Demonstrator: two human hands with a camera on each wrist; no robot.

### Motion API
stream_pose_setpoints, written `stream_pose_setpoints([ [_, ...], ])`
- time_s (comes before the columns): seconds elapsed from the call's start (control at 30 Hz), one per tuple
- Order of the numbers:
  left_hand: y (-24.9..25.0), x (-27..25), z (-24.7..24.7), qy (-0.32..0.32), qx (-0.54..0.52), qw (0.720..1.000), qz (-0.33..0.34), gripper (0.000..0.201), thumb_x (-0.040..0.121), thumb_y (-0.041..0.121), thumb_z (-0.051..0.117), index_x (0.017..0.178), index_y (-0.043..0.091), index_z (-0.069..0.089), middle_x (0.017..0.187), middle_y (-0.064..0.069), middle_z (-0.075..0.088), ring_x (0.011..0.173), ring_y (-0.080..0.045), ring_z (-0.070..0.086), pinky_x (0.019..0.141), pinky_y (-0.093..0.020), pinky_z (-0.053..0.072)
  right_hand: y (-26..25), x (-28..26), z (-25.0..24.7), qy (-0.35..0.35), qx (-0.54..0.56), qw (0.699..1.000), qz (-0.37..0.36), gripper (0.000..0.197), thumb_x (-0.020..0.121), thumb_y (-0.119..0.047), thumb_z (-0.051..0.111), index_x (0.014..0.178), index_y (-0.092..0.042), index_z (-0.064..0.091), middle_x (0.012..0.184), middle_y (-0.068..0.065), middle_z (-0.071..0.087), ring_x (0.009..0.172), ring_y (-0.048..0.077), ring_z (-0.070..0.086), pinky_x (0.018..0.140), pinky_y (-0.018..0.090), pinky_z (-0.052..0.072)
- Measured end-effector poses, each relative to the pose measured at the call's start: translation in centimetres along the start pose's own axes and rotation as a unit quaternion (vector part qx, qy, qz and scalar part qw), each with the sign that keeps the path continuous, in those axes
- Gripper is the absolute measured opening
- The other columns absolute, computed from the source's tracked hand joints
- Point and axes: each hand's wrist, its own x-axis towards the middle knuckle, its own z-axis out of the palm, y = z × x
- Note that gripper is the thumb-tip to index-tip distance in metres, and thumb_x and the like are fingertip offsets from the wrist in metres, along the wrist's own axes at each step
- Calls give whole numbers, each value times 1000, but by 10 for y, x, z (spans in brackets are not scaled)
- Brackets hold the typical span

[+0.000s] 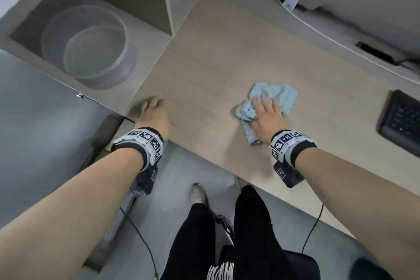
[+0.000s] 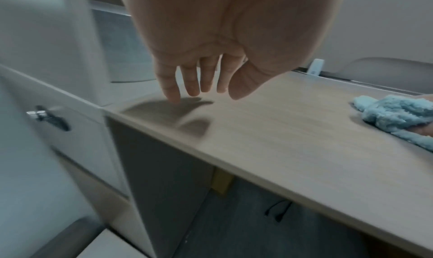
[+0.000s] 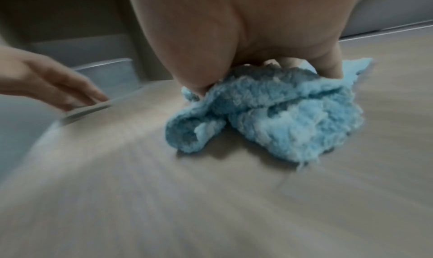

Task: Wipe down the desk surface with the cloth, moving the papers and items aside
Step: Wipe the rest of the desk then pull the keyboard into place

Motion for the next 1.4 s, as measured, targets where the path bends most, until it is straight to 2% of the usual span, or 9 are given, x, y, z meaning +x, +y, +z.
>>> stream_pose_setpoints([
  [0.13,66,-7,7,-5,30,997,68,46,82,9,49,128,6,48,139,-15,43,130,-35,37,107,-45,37,70,-21,-15,-9,46,995,93,69,89,-46,60,148,-26,28,159,5,21,142,35,23,111,52,33],
  [0.23,126,-9,17,-20,22,993,112,39,84,8,46,123,6,50,127,-17,49,121,-37,45,99,-45,41,107,-35,-19,-73,64,991,88,85,75,-72,54,144,-29,33,153,5,32,139,34,30,112,53,31],
  [0.3,169,-9,26,-36,18,989,143,45,86,10,45,131,11,48,132,-15,50,123,-36,47,101,-45,43,130,-48,-23,-93,90,989,70,90,76,-73,57,149,-27,32,156,7,33,141,33,31,116,49,25],
  [0.57,389,-29,86,-90,12,964,251,48,92,18,49,139,12,44,138,-12,54,125,-33,51,105,-38,41,309,-104,-37,106,315,914,233,72,85,-61,61,138,-12,52,140,14,54,130,31,49,108,39,38],
  [0.77,528,-43,133,-104,-12,965,241,52,94,30,52,141,10,43,142,-12,51,129,-31,49,108,-36,37,482,-143,-43,179,372,825,386,75,88,-60,56,140,-6,46,141,17,51,130,34,47,108,42,39],
  [0.97,604,-38,163,-112,-16,977,179,60,97,37,51,145,4,37,148,-17,44,134,-35,44,108,-40,35,597,-160,-35,208,377,754,496,84,80,-66,57,131,-1,50,135,21,51,125,39,50,102,49,43],
  [1.07,623,-31,172,-118,-36,985,119,58,97,36,52,141,-1,40,143,-21,48,129,-38,47,103,-40,39,631,-164,-23,195,378,742,518,81,82,-64,59,131,-1,49,135,18,50,123,38,51,96,47,46],
  [1.2,639,-17,184,-129,-93,986,55,53,91,39,55,118,-7,59,111,-26,66,97,-41,64,81,-37,52,657,-161,-14,183,401,727,526,76,82,-61,62,129,-2,51,133,17,53,120,36,54,98,47,47],
  [1.4,651,-8,195,-137,-106,984,28,45,92,34,57,112,-6,61,106,-22,65,95,-38,63,85,-40,51,666,-152,-10,170,387,735,531,72,83,-63,60,123,-3,53,130,17,53,118,37,54,94,45,46],
])
